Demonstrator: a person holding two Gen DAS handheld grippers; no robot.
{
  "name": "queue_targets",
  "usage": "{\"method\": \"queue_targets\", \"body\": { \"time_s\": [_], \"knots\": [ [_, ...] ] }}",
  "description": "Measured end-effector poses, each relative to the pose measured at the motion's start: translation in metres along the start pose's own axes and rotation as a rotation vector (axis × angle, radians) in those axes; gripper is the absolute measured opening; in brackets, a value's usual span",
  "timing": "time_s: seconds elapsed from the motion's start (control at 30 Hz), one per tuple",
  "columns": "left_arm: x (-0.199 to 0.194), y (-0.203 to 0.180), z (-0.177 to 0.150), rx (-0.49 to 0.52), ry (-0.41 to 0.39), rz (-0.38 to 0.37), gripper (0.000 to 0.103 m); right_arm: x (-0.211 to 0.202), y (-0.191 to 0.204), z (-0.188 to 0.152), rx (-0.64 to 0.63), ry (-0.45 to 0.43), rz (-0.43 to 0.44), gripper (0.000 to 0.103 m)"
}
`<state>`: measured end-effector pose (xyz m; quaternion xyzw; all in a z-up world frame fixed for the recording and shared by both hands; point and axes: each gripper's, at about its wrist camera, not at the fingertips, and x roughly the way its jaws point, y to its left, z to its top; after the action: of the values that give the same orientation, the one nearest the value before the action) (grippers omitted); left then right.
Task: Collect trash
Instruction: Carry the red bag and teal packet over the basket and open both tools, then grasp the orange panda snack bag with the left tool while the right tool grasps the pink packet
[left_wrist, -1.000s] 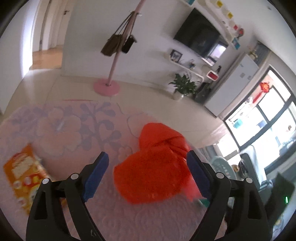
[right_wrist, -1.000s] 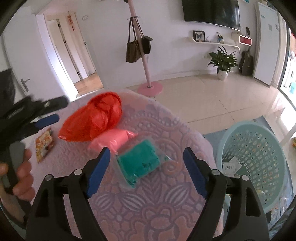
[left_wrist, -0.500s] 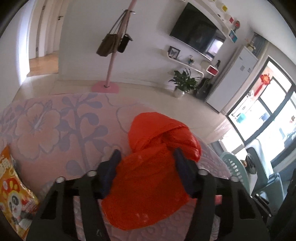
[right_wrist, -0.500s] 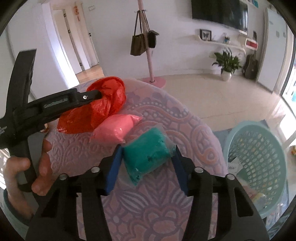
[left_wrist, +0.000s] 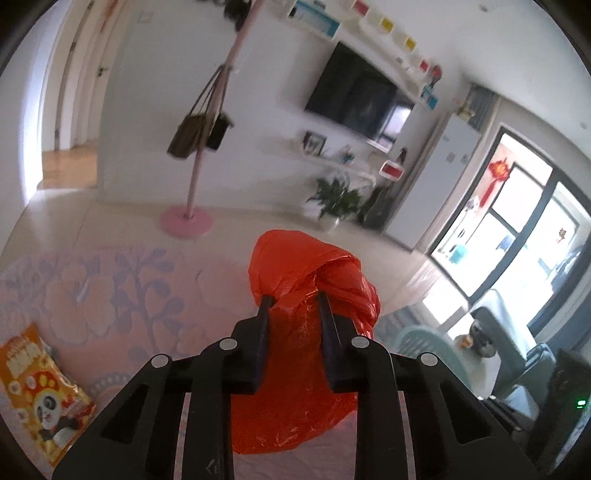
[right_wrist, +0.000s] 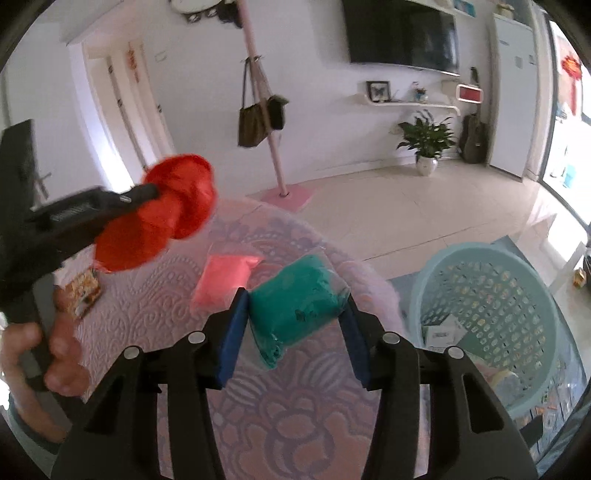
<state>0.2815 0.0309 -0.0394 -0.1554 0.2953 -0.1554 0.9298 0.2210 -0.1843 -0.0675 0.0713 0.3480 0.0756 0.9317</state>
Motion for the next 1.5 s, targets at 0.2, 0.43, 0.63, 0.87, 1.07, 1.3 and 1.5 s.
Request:
{"method": "queue_targets", "body": {
  "time_s": [0.2,0.43,0.63,0.87,1.07,1.3,1.5],
  "knots": [
    [-0.023,-0.066,0.007,0.082,-0.033,-0.081,0.022,-0.042,-0.039,0.017,0.073,-0.100,-0.084,0.046],
    [-0.020,-0.145,0.002,0.171,-0.019,-0.173,0.022,-0.083,-0.105,0.031,0.164,-0.179,-0.208,0.046],
    [0.003,-0.198,-0.015,0.219,0.047,-0.220,0.022,-0.090,-0.152,0.028,0.224,-0.160,-0.266,0.046],
    [0.048,-0.218,-0.039,0.244,0.171,-0.202,0.023,-0.073,-0.193,0.013,0.262,-0.090,-0.352,0.046],
    [0.080,-0.220,-0.049,0.247,0.232,-0.179,0.026,-0.060,-0.208,0.008,0.282,-0.054,-0.353,0.048],
    [0.091,-0.216,-0.051,0.221,0.234,-0.157,0.053,-0.048,-0.216,0.009,0.304,-0.024,-0.336,0.058],
    [0.078,-0.199,-0.051,0.214,0.217,-0.145,0.059,-0.048,-0.213,0.010,0.318,-0.011,-0.324,0.059]
  ]
}}
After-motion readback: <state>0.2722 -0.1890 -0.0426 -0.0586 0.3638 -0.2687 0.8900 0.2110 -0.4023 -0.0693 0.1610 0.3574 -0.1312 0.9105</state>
